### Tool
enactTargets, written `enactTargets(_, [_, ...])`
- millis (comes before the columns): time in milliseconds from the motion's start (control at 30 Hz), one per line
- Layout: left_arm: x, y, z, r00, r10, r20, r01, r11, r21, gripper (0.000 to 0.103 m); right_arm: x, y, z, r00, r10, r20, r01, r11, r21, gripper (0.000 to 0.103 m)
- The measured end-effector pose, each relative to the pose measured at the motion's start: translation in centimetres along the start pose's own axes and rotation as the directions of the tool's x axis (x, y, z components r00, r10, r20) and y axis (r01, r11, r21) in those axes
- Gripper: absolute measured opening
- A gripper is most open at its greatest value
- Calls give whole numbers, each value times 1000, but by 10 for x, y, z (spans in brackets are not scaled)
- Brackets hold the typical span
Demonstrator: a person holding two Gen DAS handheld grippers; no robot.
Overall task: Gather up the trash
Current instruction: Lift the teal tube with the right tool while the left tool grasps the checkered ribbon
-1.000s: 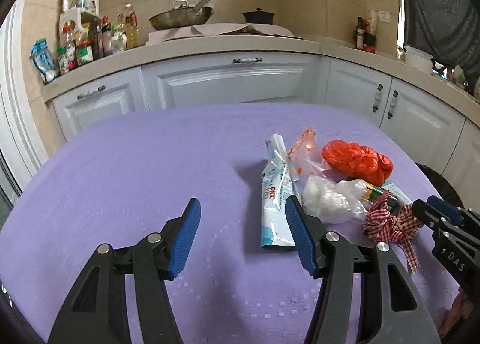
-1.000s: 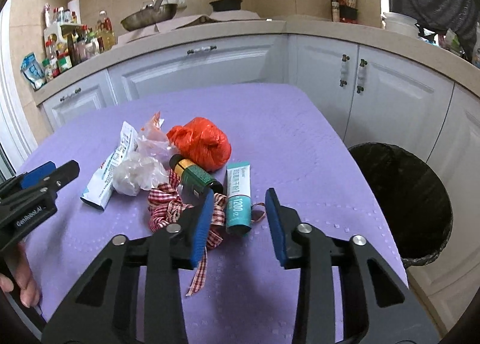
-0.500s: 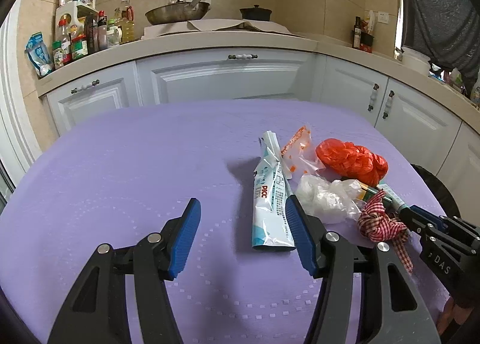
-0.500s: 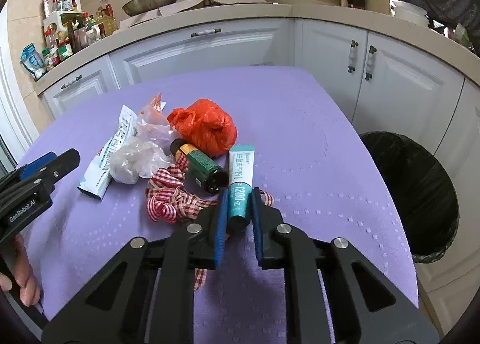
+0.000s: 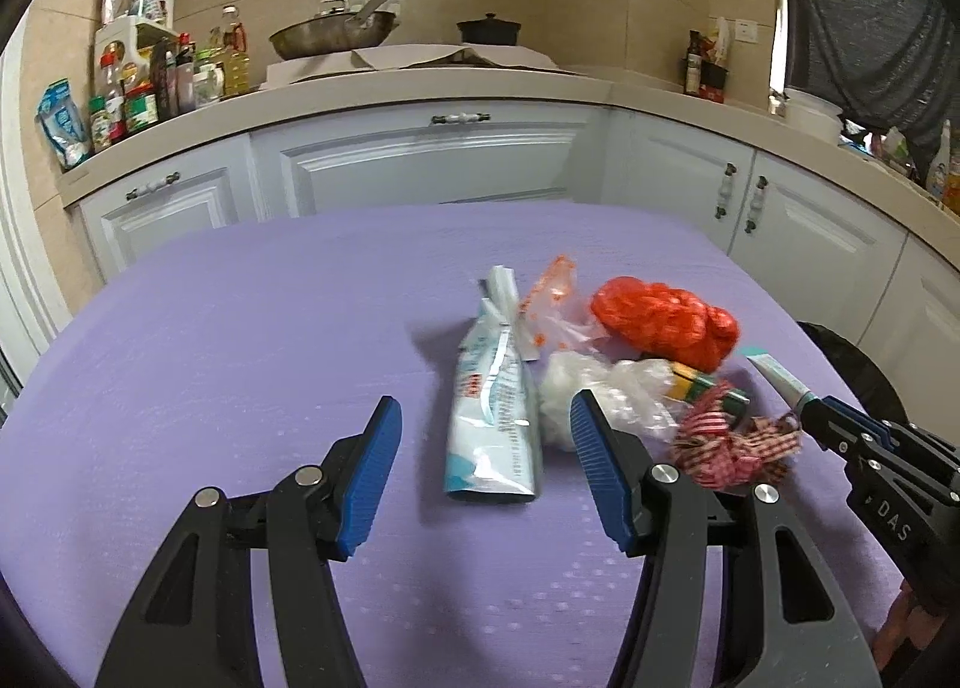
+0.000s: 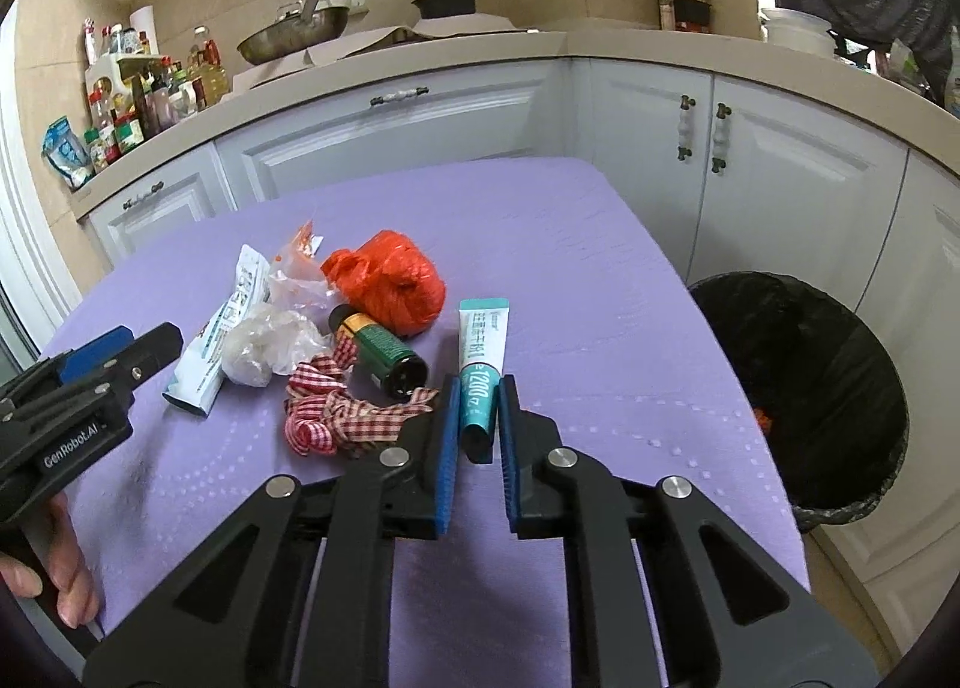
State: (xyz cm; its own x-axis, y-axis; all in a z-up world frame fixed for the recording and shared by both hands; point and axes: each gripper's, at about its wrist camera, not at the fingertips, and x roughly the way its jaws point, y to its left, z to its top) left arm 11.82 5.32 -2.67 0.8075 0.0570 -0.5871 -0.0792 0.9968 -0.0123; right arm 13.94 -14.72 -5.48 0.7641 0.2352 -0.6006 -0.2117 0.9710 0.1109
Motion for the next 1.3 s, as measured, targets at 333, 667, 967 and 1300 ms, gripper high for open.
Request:
enactTargets(333, [0,-45,-3,997,-79,-19,80,995,53,58,-16,-32,-2,998,-43,38,42,998,47,12])
enactTargets(667, [7,-83,-7,994,-107,-35,110,988,105,62,-29,-71,-9,993,-101,63,95,991,94,12])
enactTargets(967, [21,-103,-8,991,-108,-74,116,987,111,63,-33,-97,-14,991,-114,74,103,985,139,12])
enactTargets(1300, [21,-113,-14,990,-118,-78,128,981,147,5,-32,-110,-19,991,-116,71,103,981,163,12])
